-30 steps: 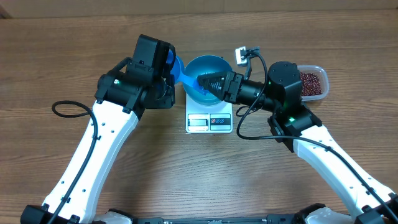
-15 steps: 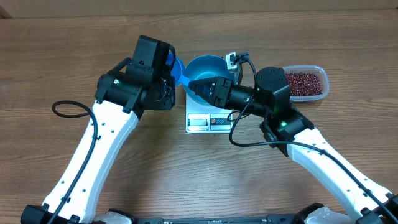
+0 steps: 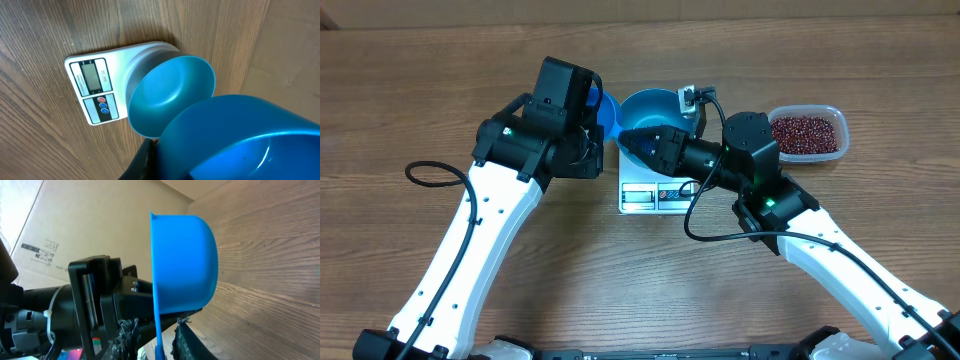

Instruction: Scoop item into bowl and weigh 150g on scale

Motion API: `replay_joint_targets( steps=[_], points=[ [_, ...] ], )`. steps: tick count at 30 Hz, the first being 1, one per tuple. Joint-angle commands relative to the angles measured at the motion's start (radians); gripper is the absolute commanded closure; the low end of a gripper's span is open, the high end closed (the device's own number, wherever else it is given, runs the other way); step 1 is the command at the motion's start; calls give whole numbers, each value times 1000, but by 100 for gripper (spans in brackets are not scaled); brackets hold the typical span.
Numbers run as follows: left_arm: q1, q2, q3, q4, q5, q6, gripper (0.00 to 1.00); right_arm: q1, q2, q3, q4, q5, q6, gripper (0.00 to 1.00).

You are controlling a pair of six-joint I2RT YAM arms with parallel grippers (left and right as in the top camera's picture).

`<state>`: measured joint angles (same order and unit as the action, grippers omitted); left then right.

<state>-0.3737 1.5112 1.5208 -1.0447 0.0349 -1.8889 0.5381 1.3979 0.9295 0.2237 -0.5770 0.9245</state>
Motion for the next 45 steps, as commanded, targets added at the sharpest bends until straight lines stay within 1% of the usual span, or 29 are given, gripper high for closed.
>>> replay_joint_targets(
  steps=[1, 4, 15, 24, 26, 27, 30, 31, 32, 33, 34, 35, 36, 39, 44, 45],
  points=[
    [-8, 7, 2, -6, 11, 35, 96, 5, -14, 17, 6, 16, -14, 77],
    [-19, 7, 2, -6, 11, 35, 96, 5, -14, 17, 6, 17, -16, 79],
    [-27, 7, 2, -5, 11, 34, 96, 5, -14, 17, 6, 19, -15, 82],
    [-27, 7, 2, -2, 11, 34, 96, 5, -14, 17, 6, 35, 0, 89],
    [-27, 7, 2, -2, 16, 34, 96, 5, -14, 17, 6, 37, 0, 96],
    [-27, 7, 2, -2, 18, 34, 95, 5, -14, 17, 6, 37, 0, 96],
    [-27, 7, 2, -2, 19, 34, 76, 5, -14, 17, 6, 38, 0, 96],
    [-27, 7, 2, -2, 18, 34, 67, 5, -14, 17, 6, 39, 0, 96],
    [-27, 7, 2, -2, 18, 34, 58, 5, -14, 17, 6, 38, 0, 96],
    [-27, 7, 2, -2, 18, 34, 41, 5, -14, 17, 6, 39, 0, 96],
    [-27, 7, 2, -2, 18, 34, 28, 5, -14, 17, 6, 39, 0, 96],
    [-27, 7, 2, -2, 17, 34, 23, 5, -14, 17, 5, 42, 0, 96],
    [-27, 7, 2, -2, 16, 34, 18, 5, -14, 17, 0, 47, -1, 96],
    [-26, 7, 2, -2, -6, 34, 12, 3, -14, 17, -32, 69, -3, 96],
    [-25, 7, 2, -3, -50, 37, 7, -19, -14, 17, -97, 94, -40, 96],
    [-25, 7, 2, -3, -60, 57, 7, -29, -14, 17, -111, 98, -48, 96]
  ],
)
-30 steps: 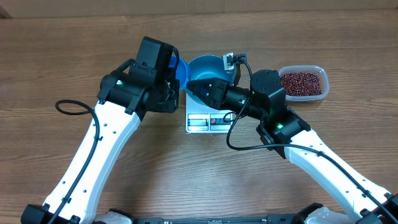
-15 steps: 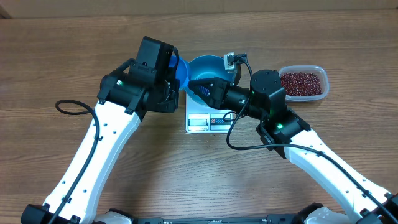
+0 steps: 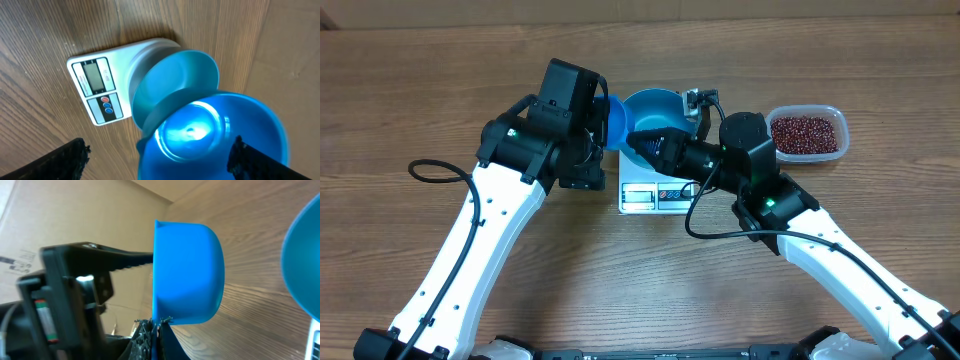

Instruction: Scoop item into bowl and weigh 150g on scale

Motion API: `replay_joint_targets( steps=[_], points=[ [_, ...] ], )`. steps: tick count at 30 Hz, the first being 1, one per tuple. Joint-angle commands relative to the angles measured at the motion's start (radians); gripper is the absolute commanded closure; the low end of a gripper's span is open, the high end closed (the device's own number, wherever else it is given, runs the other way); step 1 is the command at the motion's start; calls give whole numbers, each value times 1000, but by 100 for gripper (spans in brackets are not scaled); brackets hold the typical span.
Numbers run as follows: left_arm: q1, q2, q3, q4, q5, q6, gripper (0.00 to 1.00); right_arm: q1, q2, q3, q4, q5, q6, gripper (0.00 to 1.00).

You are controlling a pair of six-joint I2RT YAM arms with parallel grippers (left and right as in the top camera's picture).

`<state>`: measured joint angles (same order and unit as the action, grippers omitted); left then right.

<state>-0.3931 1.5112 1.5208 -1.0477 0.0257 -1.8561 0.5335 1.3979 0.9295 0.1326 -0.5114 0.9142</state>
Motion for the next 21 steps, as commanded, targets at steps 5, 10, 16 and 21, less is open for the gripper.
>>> replay_joint_targets(
  steps=[5, 10, 16, 21],
  points=[
    [-3, 5, 2, 1, -60, 188, 5, -113, -14, 17, -111, 13, -93, 96],
    [5, 5, 2, 5, -66, 372, 1, -219, -32, 18, -168, -66, -161, 96],
    [8, 5, 2, 16, -66, 612, 1, -326, -125, 25, -317, -58, -240, 96],
    [7, 5, 2, 16, -65, 807, 0, -413, -235, 35, -433, -16, -277, 96]
  ],
)
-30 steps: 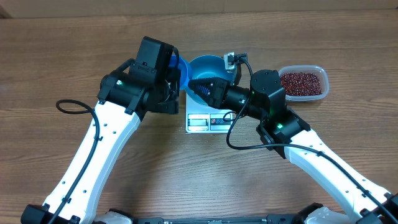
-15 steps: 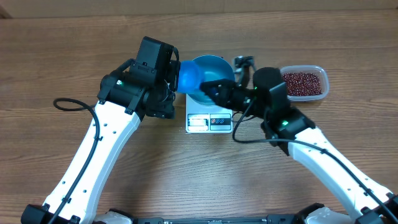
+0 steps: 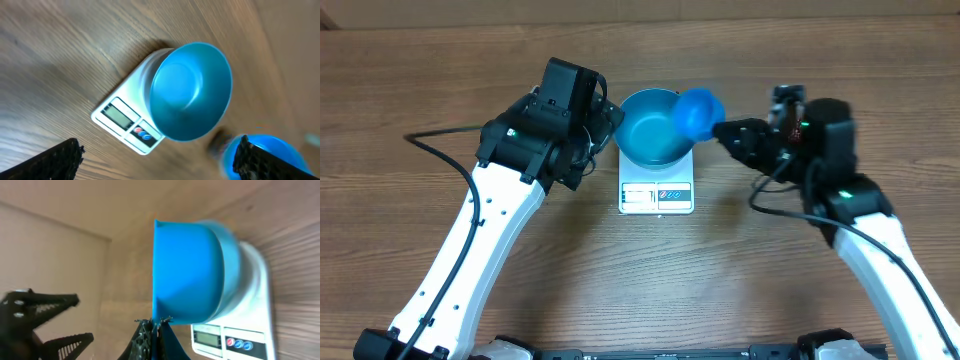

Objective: Scoop item into bowl and weigh 150g on scale
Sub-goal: 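Carry the scoop with the right gripper over the bean tub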

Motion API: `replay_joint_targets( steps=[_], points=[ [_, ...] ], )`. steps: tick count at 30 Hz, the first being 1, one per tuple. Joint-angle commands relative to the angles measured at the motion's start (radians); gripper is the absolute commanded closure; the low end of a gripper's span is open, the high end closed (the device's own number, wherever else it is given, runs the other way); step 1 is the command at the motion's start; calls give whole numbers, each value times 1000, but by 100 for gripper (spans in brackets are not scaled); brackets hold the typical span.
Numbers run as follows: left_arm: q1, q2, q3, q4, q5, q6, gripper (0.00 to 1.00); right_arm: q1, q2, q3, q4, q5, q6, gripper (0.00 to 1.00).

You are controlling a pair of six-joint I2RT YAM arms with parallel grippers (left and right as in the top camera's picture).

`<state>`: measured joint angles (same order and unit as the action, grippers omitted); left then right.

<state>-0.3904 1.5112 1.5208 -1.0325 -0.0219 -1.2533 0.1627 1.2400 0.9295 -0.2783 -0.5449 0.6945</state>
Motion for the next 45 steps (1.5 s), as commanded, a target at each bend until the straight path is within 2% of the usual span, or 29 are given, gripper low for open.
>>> replay_joint_targets(
  steps=[1, 4, 7, 13, 14, 18, 20, 22, 23, 24, 27, 29, 35, 40, 45],
  points=[
    [4, 5, 2, 2, -12, 238, 1, -57, -98, 35, -40, 22, -66, 96],
    [4, 5, 2, 3, 31, 364, 0, -103, -158, 35, -105, 72, -80, 96],
    [4, 5, 2, 22, 126, 543, 0, -153, -215, 35, -167, 98, -110, 96],
    [3, 5, 2, 48, 239, 697, 0, -253, -338, 35, -340, 127, -175, 96],
    [3, 5, 2, 47, 242, 709, 0, -267, -360, 35, -377, 144, -177, 96],
    [3, 5, 2, 46, 238, 727, 15, -299, -433, 35, -486, 189, -210, 96],
    [3, 5, 2, 46, 238, 726, 16, -309, -461, 35, -524, 188, -230, 96],
    [3, 5, 2, 46, 237, 726, 15, -309, -478, 35, -551, 185, -232, 96],
    [3, 5, 2, 46, 237, 726, 10, -309, -482, 35, -566, 180, -232, 96],
    [3, 5, 2, 46, 241, 719, 1, -309, -486, 35, -586, 159, -235, 96],
    [3, 5, 2, 46, 259, 696, 0, -309, -485, 35, -615, 71, -311, 96],
    [3, 5, 2, 46, 259, 704, 0, -309, -484, 35, -618, 48, -311, 96],
    [-16, 5, 0, 74, 247, 828, 0, -309, -435, 35, -526, -76, -311, 96],
    [-59, 6, 0, 92, 189, 877, 0, -315, -303, 58, -478, -174, -361, 96],
    [-100, 6, 0, 91, 108, 875, 0, -368, -127, 233, -612, -211, -490, 96]
  ],
)
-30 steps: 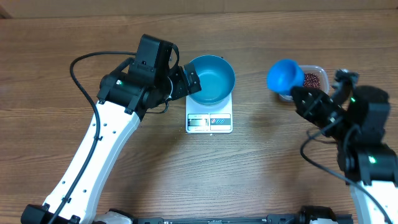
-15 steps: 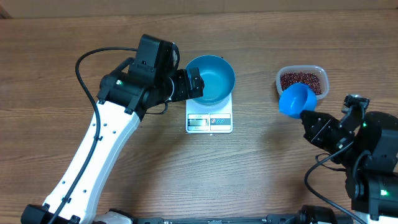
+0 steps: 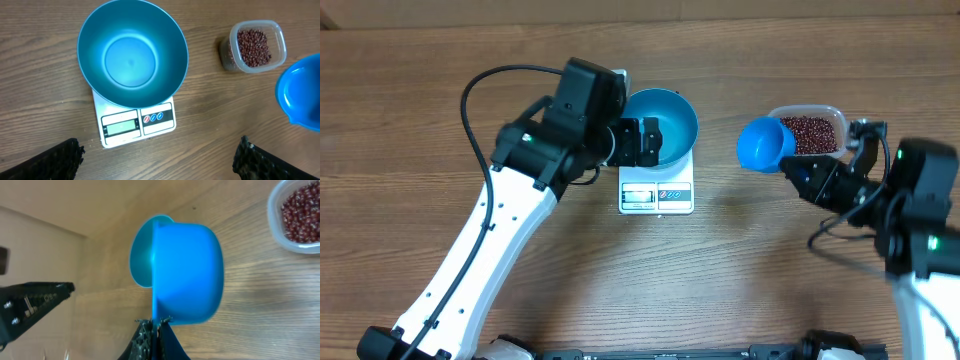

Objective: Scoop item into bowl and weigh 150g on scale
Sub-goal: 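Carry the scoop with the right gripper over the bean tub, then lower the left gripper toward the scale's front buttons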

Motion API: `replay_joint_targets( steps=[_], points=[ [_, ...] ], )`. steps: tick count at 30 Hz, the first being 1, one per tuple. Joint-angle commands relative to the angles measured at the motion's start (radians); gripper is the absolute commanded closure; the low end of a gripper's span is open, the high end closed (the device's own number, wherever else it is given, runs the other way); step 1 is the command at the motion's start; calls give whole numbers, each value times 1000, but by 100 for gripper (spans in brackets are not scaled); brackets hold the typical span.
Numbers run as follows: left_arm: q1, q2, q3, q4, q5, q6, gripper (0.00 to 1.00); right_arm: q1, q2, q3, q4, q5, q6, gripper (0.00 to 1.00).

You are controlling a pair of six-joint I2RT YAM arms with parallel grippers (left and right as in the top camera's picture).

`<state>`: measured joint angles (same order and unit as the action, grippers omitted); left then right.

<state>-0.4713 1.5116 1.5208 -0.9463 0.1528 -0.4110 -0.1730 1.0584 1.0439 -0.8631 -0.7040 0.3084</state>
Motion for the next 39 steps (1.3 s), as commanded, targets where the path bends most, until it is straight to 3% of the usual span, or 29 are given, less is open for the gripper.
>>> replay_joint_targets(
  steps=[1, 6, 16, 18, 20, 22, 25, 33, 39],
  points=[
    [-23, 5, 0, 5, -71, 29, 0, -47, 84, 161, -57, -43, -124, 96],
    [-38, 5, -1, 0, -75, -1, 0, -123, 166, 342, -135, 37, -163, 96],
    [-112, 5, -89, 45, -78, -76, 14, -170, 154, 322, -231, 135, -239, 96],
    [-138, 5, -127, 82, -78, -79, 24, -170, 154, 301, -222, 135, -239, 96],
    [-164, 5, -167, 119, -78, -93, 41, -170, 155, 290, -216, 135, -239, 96],
    [-194, 7, -209, 164, -78, -111, 66, -170, 158, 288, -212, 136, -239, 96],
    [-230, 7, -260, 221, -84, -146, 95, -170, 161, 288, -204, 137, -238, 96],
    [-296, 7, -372, 285, -297, -303, 96, -170, 163, 288, -193, 139, -231, 96],
    [-303, 7, -486, 439, -355, -323, 96, -170, 163, 288, -190, 146, -231, 96]
  ],
)
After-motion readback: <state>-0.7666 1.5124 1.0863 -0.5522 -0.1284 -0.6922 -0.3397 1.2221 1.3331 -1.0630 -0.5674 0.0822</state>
